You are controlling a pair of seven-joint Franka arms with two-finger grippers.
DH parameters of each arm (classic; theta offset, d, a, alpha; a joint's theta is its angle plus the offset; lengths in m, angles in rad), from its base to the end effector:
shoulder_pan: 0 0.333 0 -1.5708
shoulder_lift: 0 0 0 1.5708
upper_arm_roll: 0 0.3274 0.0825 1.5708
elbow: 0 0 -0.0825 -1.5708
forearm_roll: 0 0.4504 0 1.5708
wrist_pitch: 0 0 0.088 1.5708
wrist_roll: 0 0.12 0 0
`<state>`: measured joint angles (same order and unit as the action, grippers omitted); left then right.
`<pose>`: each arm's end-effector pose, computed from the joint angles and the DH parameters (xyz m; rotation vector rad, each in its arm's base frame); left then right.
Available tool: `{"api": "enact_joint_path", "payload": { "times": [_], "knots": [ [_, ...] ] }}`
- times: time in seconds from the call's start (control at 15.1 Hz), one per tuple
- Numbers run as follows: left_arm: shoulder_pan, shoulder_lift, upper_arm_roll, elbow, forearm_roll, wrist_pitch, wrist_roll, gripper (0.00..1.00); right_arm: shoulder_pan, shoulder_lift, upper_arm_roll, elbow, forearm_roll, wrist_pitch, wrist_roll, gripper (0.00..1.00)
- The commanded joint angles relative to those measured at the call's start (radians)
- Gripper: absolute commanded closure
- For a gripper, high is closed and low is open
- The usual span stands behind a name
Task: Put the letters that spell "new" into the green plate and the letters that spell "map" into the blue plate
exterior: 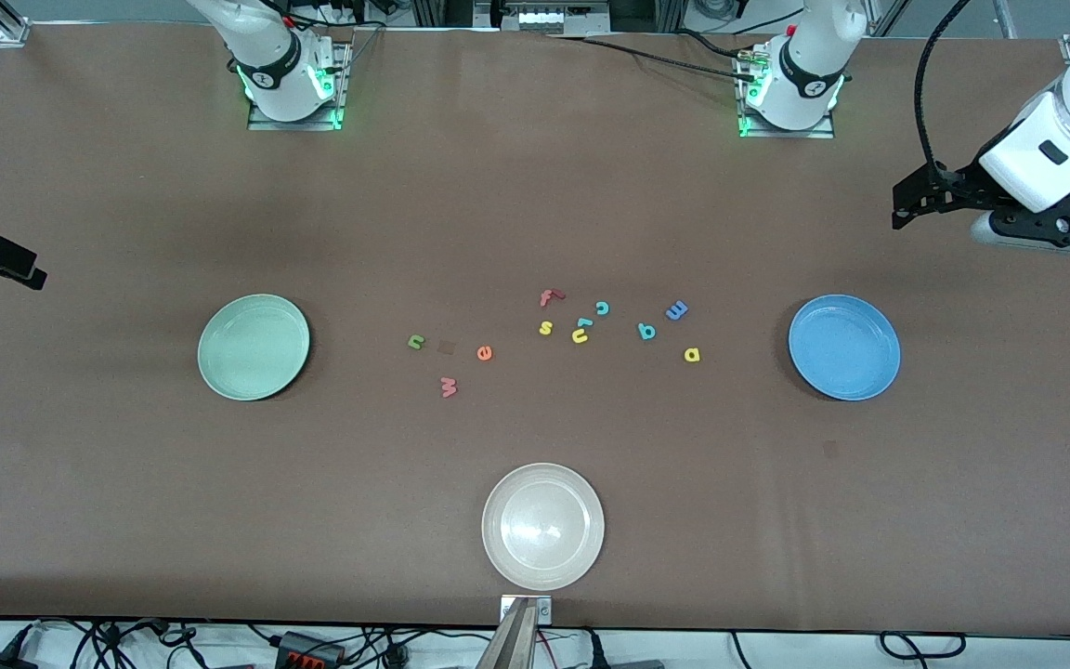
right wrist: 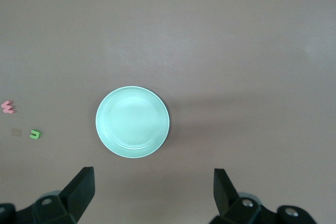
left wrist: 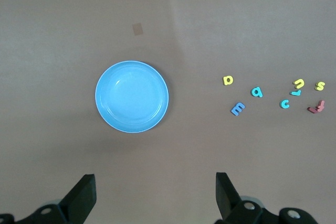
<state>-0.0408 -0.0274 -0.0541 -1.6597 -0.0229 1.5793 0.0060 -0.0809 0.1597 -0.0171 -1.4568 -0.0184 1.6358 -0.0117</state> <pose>0.6066 -0.0609 0.5927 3.1175 -0.1561 -0.0842 0.6741 -0.0675 0.5867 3.1165 -0.1326 0.0283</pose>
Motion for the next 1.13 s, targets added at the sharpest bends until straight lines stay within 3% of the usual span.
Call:
{"api": "enact_joint_path", "payload": {
  "times": [0.0, 0.46, 0.66, 1.06],
  "knots": [
    [-0.002, 0.014, 0.000, 0.029, -0.019, -0.018, -0.009, 0.00, 0.003, -0.015, 0.006, -0.020, -0.015, 0.012, -0.002, 0.00],
    [-0.005, 0.015, 0.000, 0.029, -0.019, -0.018, -0.023, 0.00, 0.012, -0.035, 0.008, -0.057, -0.017, 0.003, -0.007, 0.00],
    [-0.007, 0.023, 0.000, 0.029, -0.019, -0.016, -0.023, 0.00, 0.015, -0.086, 0.006, -0.143, -0.017, 0.012, -0.007, 0.00],
    [-0.088, 0.171, -0.006, 0.031, -0.019, -0.013, -0.021, 0.00, 0.076, -0.079, 0.008, -0.261, -0.002, 0.064, 0.009, 0.00]
  ]
}}
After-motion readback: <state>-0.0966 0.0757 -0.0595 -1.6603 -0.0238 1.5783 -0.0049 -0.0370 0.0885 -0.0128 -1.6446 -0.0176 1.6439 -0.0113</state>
